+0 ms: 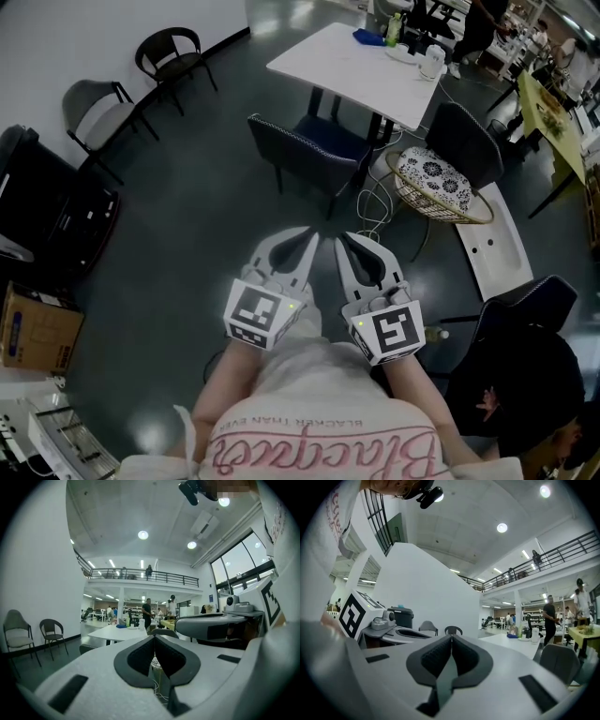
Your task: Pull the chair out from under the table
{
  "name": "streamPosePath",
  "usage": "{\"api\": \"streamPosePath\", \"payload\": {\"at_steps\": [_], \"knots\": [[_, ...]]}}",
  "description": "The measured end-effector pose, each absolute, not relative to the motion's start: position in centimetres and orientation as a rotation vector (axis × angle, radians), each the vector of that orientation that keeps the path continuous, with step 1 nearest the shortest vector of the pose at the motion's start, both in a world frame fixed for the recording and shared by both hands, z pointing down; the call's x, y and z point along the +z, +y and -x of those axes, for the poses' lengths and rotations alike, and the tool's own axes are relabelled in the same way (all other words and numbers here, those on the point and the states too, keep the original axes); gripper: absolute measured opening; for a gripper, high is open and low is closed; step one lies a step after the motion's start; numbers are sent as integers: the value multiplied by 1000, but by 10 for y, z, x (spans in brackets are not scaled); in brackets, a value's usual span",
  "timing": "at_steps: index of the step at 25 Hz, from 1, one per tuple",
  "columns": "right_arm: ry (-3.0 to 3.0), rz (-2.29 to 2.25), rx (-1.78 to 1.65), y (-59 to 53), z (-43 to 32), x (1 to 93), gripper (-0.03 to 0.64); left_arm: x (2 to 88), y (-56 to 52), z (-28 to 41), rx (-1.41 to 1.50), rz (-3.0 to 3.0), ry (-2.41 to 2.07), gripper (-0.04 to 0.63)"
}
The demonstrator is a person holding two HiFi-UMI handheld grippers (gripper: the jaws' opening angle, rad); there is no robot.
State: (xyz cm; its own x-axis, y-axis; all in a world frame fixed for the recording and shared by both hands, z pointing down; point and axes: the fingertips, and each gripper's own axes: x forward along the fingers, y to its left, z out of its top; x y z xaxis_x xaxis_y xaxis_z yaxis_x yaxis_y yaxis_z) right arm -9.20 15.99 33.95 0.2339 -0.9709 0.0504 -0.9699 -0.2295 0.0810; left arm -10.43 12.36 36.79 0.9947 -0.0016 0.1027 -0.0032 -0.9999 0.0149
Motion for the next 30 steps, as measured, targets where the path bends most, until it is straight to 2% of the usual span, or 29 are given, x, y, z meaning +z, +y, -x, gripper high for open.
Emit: {"api": "streamPosePath", "payload": {"at_steps": [11, 16, 30], "knots": [[-1897, -2281, 8, 82, -18, 347, 8, 373, 48, -1, 199, -3112, 7, 6], [-1937, -2252, 65, 35, -46, 353, 8, 374, 9, -38, 192, -3073, -9, 6], [-1971, -2161, 173, -40, -105, 375, 8, 400, -66, -89, 265, -2983, -112, 6]]}}
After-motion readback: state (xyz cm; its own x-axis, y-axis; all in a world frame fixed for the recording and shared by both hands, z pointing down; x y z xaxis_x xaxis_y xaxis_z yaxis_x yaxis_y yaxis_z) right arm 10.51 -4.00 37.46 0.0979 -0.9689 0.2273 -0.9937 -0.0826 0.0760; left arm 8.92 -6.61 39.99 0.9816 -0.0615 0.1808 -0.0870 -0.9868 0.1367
